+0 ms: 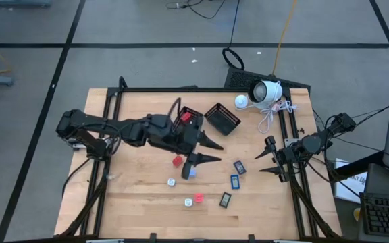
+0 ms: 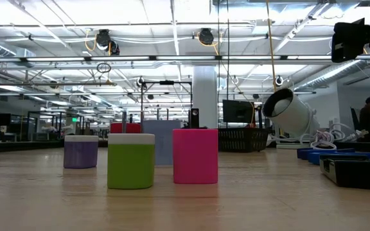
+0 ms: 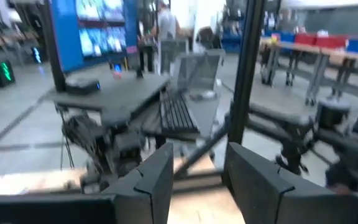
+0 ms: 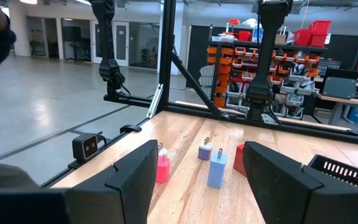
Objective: Pick & Place Office items
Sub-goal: Put the red charger adapter into the left black bin
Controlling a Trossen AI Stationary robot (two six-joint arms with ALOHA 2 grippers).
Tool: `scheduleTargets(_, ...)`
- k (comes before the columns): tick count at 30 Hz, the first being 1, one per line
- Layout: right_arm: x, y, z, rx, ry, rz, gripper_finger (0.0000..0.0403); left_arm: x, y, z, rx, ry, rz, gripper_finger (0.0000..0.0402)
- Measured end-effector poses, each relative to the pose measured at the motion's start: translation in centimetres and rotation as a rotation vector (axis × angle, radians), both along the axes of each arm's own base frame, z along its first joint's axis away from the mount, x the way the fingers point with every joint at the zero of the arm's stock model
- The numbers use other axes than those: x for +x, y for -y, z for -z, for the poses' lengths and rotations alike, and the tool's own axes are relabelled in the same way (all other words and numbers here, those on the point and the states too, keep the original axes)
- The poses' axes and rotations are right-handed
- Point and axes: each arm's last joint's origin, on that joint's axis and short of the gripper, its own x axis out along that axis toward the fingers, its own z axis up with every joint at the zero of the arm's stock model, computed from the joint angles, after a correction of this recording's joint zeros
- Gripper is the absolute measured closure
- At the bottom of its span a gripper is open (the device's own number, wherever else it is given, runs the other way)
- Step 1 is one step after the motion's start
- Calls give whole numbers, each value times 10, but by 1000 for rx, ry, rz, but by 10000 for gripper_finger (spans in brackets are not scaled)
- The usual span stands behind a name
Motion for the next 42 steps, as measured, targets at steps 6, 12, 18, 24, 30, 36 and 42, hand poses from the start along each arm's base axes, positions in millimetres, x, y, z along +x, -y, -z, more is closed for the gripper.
scheduleTargets(6,0,0,0,0,0,0,179,-1,4,-3,-12,24,-62,266)
scheduleTargets(12,0,0,0,0,-1,0,179,0,1,-2,-126,-1,-163,268)
scheduleTargets(18,0,0,0,0,0,0,179,11,1,4,-214,37,-252,257)
scheduleTargets(24,0,0,0,0,0,0,179,25,-2,13,-266,80,-367,255)
scheduleTargets(30,0,0,0,0,0,0,179,38,-5,24,-360,114,-424,269)
scheduleTargets(36,0,0,0,0,0,0,179,44,-7,29,-445,113,-422,273)
scheduleTargets(42,0,0,0,0,0,0,179,42,-10,27,-477,143,-508,274)
